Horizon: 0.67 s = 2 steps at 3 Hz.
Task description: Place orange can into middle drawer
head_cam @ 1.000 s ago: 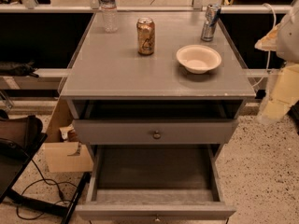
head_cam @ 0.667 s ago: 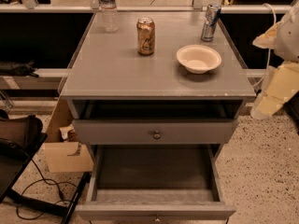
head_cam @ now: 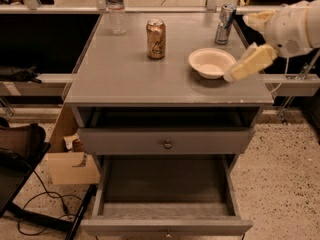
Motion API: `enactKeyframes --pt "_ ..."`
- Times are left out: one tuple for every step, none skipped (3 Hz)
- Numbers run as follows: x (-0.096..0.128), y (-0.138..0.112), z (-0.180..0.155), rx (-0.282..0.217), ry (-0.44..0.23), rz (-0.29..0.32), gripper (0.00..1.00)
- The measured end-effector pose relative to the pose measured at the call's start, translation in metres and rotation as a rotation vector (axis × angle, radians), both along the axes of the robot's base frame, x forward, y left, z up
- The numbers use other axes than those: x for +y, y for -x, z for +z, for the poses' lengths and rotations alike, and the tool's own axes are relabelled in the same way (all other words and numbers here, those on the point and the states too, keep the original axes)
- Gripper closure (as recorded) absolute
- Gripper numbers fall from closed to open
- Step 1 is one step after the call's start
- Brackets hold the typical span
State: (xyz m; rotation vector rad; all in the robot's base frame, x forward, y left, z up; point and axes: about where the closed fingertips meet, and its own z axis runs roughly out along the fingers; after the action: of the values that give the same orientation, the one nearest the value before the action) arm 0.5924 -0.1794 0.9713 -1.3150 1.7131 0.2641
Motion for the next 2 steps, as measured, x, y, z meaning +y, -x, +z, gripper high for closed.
enactKeyframes --pt "0.024 -0.059 0.03 -0.163 -0.234 0.028 0.0" --pt "0.048 -0.084 0.051 -0.202 -0.357 0.02 0.0"
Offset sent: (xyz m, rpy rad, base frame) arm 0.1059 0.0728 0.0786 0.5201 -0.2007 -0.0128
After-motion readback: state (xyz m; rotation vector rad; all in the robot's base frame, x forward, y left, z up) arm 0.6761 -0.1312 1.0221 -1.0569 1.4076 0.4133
